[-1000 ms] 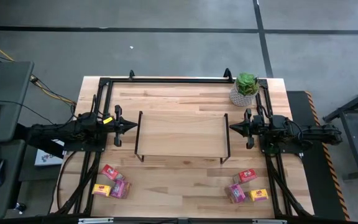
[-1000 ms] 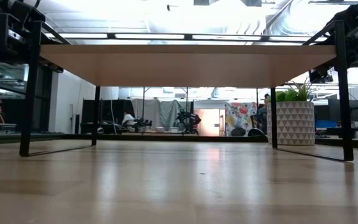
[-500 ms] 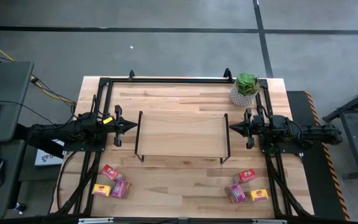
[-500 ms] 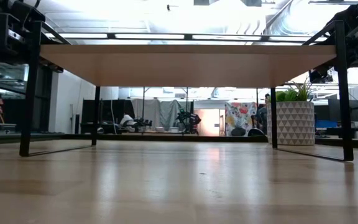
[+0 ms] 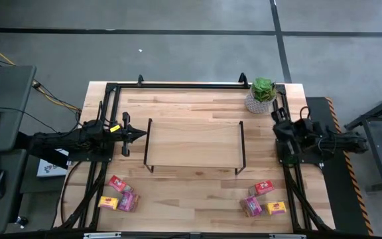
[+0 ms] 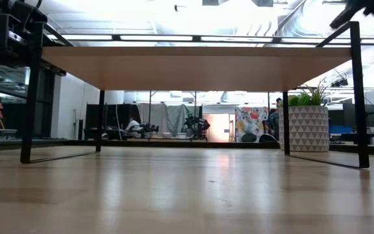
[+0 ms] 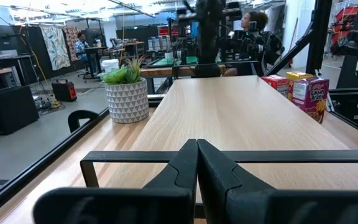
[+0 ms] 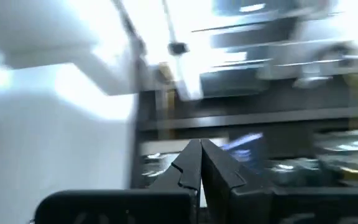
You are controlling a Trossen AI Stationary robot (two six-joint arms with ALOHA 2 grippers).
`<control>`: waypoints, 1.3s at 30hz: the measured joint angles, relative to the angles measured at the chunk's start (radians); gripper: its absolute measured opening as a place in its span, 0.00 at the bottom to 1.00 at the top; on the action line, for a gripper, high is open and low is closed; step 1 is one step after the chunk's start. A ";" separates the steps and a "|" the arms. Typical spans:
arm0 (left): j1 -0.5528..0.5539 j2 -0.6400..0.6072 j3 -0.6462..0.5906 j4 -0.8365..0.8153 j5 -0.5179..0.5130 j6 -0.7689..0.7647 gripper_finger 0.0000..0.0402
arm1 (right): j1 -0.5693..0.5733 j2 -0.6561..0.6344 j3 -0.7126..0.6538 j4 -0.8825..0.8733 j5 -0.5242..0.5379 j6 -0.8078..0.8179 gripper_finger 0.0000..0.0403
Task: Stack cereal on shelf
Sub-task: Put the right red cereal box on the shelf
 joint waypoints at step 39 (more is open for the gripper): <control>0.000 0.000 0.000 0.000 0.000 0.000 0.01 | 0.403 0.854 1.278 -1.945 0.153 0.892 0.60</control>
